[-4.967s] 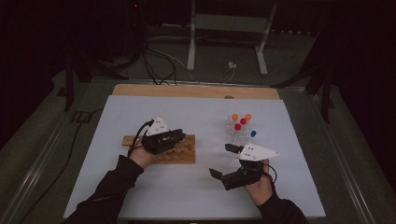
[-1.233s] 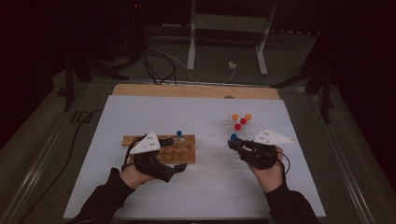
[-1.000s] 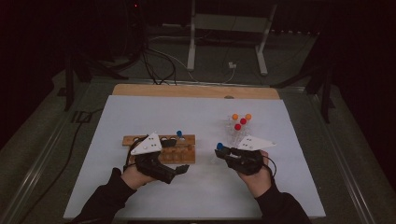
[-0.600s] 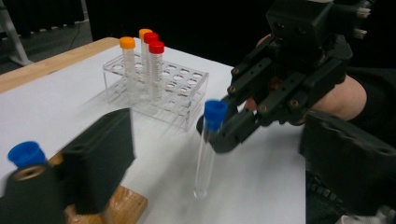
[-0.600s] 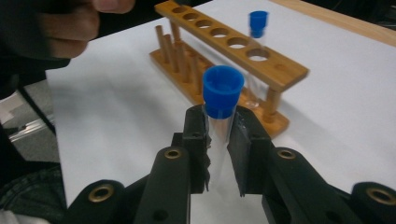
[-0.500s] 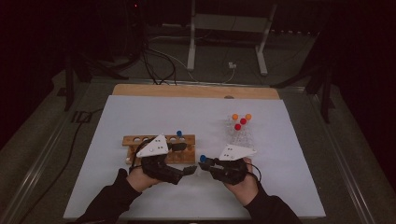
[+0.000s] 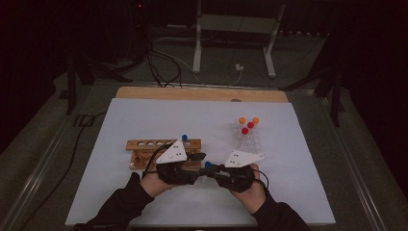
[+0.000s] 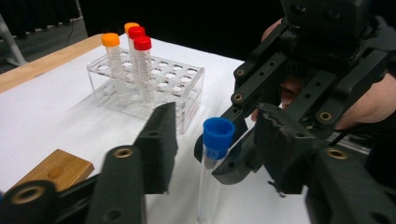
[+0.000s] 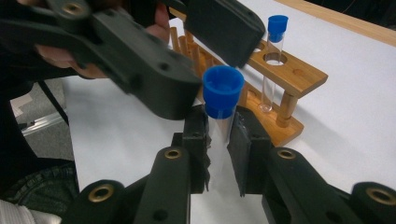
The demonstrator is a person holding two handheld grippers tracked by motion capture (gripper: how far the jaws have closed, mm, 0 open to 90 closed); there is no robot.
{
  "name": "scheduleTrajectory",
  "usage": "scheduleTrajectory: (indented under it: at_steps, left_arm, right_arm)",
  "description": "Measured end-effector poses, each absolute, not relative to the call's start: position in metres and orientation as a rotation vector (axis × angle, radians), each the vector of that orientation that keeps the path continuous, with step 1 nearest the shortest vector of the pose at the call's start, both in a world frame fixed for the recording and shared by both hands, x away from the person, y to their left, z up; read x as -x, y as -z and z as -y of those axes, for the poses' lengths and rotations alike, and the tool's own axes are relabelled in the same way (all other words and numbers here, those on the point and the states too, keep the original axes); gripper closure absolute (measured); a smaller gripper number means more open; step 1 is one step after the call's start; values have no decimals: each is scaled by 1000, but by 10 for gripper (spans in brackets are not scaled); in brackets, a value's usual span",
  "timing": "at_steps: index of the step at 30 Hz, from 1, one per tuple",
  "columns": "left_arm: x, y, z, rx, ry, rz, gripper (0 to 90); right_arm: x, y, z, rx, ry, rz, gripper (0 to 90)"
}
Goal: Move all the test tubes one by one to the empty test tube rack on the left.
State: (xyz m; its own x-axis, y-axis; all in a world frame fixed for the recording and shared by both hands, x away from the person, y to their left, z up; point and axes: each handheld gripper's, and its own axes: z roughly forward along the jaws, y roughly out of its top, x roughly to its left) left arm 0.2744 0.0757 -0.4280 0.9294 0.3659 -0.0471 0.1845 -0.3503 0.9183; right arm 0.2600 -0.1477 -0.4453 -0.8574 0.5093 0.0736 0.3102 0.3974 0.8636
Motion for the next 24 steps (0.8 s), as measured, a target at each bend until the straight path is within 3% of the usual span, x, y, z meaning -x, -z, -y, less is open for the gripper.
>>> scheduleTrajectory:
  at_steps: [11, 19, 24]
  left_arm:
    - [-275, 430, -70, -1958, -213, -373, 753]
    - [-276, 426, -70, -1961, -225, -353, 776]
    - [-279, 423, -72, -1956, -245, -355, 777]
  right_arm:
    - [-260, 445, 149, -731, -1441, -2446, 770]
    - [-260, 443, 151, -732, -1452, -2440, 754]
    - [-260, 441, 154, -739, -1468, -2411, 636]
